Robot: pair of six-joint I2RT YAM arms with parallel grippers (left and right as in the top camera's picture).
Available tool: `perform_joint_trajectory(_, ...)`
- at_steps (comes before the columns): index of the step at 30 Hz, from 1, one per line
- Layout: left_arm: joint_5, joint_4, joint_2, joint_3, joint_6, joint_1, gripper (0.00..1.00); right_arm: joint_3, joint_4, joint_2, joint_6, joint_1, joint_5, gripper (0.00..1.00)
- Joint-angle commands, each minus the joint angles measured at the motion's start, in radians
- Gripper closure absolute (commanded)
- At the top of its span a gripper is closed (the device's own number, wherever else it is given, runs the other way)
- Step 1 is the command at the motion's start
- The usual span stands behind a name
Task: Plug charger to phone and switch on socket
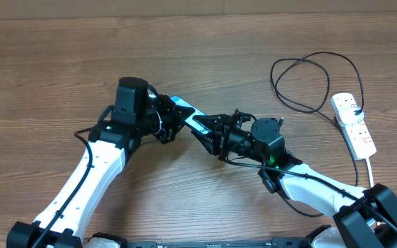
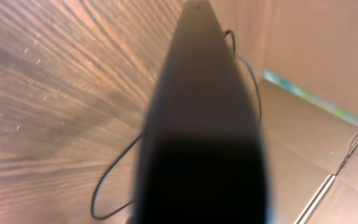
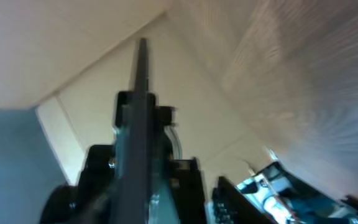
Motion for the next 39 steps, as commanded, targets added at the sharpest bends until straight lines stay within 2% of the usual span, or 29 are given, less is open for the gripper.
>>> perform_joint_trajectory(1,-0.014,0.031,-0.006,0.007,0.040,0.043,0.96,0.002,-0.072,-0.005,-0.013,-0.002,-0.036,0.48)
perform_joint_trajectory(3,-0.038,0.042,-0.006,0.007,0.099,0.060,0.96,0.002,-0.114,-0.005,-0.040,-0.002,-0.051,0.39)
perform_joint_trajectory(5,-0.066,0.054,-0.006,0.007,0.223,0.082,0.96,0.002,-0.127,-0.005,-0.180,-0.003,-0.043,0.24)
perform_joint_trajectory(6,-0.067,0.056,-0.006,0.007,0.302,0.098,0.96,0.002,-0.126,-0.005,-0.288,-0.003,-0.018,0.16)
perform_joint_trajectory(7,-0.050,0.054,-0.006,0.007,0.357,0.114,0.96,0.002,-0.123,-0.005,-0.420,-0.003,0.021,0.16)
perform_joint_trajectory(9,0.057,0.047,-0.006,0.007,0.455,0.159,0.96,0.002,-0.124,-0.005,-0.752,-0.005,0.098,0.00)
perform_joint_trajectory(11,0.200,0.022,-0.006,0.007,0.533,0.214,0.96,0.003,-0.159,-0.005,-1.040,-0.019,0.134,0.00)
perform_joint_trajectory(13,0.346,-0.015,-0.002,0.007,0.595,0.266,0.96,0.013,-0.256,-0.006,-1.165,-0.052,0.163,0.00)
perform_joint_trajectory(16,0.525,-0.085,0.012,0.007,0.687,0.315,0.96,0.060,-0.442,-0.018,-1.210,-0.129,0.164,0.00)
perform_joint_trajectory(17,0.560,-0.129,0.021,0.007,0.723,0.320,0.96,0.105,-0.572,-0.036,-1.228,-0.179,0.164,0.01)
perform_joint_trajectory(21,0.549,-0.215,0.051,0.007,0.782,0.307,0.96,0.268,-0.911,-0.088,-1.350,-0.283,0.246,0.00)
perform_joint_trajectory(23,0.539,-0.209,0.071,0.007,0.791,0.293,0.96,0.369,-1.097,-0.094,-1.431,-0.310,0.371,0.00)
perform_joint_trajectory(25,0.523,-0.199,0.097,0.007,0.778,0.278,0.95,0.454,-1.278,-0.089,-1.516,-0.315,0.592,0.00)
perform_joint_trajectory(27,0.517,-0.189,0.124,0.007,0.768,0.264,0.96,0.457,-1.316,-0.087,-1.553,-0.317,0.708,0.00)
perform_joint_trajectory(32,0.526,-0.166,0.179,0.007,0.754,0.220,0.96,0.420,-1.312,-0.019,-1.558,-0.350,0.695,0.01)
perform_joint_trajectory(39,0.524,-0.144,0.190,0.007,0.749,0.202,0.96,0.420,-1.285,0.112,-1.553,-0.390,0.639,0.23)
